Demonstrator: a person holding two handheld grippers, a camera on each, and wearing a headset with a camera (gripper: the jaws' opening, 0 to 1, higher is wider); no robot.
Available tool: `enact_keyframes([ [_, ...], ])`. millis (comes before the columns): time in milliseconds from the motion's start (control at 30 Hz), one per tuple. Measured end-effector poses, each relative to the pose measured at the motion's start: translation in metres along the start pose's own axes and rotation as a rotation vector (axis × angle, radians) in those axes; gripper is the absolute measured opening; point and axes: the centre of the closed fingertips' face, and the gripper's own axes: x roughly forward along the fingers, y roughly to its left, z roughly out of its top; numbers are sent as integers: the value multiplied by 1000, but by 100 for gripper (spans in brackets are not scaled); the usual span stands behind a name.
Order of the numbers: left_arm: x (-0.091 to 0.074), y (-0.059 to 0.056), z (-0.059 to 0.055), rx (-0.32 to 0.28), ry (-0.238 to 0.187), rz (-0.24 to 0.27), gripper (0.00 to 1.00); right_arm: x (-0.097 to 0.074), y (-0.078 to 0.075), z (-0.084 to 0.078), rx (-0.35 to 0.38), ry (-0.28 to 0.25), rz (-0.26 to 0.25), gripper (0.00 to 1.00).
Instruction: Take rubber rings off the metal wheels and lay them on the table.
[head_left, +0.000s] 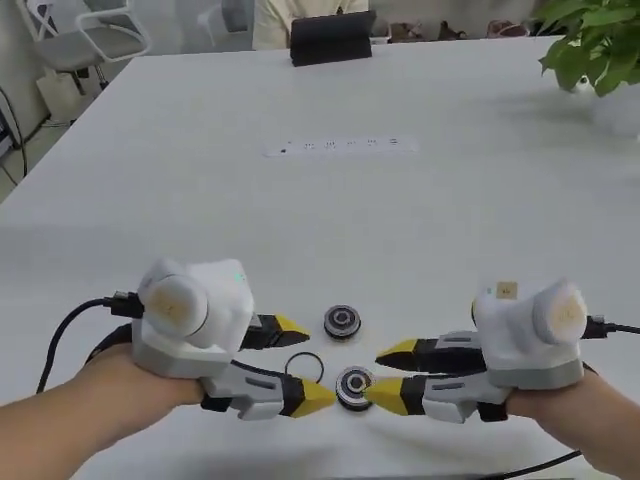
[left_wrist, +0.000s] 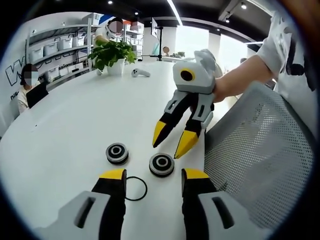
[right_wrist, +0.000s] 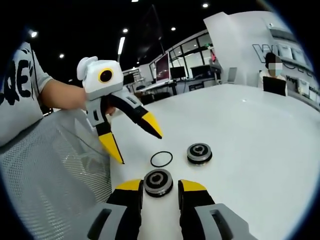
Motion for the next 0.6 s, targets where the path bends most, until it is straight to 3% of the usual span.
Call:
enact_keyframes([
  [600,27,-12,-2,3,24,-49,29,6,-1,-16,-55,45,7,22],
])
